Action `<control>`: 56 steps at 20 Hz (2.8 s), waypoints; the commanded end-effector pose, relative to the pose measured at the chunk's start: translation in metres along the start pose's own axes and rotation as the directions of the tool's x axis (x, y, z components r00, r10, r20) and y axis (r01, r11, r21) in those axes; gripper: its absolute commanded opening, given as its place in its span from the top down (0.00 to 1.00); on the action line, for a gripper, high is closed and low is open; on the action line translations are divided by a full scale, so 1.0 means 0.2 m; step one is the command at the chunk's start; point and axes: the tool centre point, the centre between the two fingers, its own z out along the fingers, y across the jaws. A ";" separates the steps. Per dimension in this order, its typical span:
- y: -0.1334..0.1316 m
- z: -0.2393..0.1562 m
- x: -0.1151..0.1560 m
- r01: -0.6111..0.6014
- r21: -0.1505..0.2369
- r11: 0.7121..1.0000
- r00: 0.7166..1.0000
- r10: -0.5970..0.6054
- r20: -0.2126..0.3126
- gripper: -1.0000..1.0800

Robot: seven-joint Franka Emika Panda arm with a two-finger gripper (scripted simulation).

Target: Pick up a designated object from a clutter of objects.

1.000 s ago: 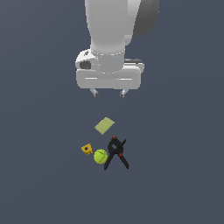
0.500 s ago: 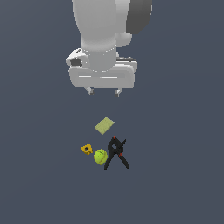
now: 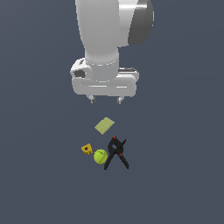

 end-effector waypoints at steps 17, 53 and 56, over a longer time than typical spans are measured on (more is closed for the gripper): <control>-0.22 0.76 0.30 0.136 -0.023 0.990 0.991 -0.136 0.017 0.04; -0.30 1.29 0.33 0.182 -0.021 0.983 0.983 -0.181 0.022 1.00; -0.30 1.29 0.33 0.182 -0.021 0.983 0.983 -0.181 0.022 1.00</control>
